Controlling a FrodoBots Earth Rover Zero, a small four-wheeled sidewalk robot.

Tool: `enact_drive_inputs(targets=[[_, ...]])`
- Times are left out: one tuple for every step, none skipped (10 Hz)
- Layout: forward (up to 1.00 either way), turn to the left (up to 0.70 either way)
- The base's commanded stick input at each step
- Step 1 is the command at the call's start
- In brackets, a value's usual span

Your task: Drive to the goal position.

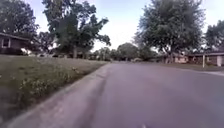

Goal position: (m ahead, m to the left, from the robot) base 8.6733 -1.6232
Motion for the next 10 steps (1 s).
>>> enact_drive_inputs(targets=[[1.0,-0.11],[1.0,-0.29],[1.0,-0.37],[1.0,-0.37],[1.0,-0.33],[1.0,-0.3],[1.0,-0.27],[1.0,-0.24],[1.0,-0.25],[1.0,-0.38]])
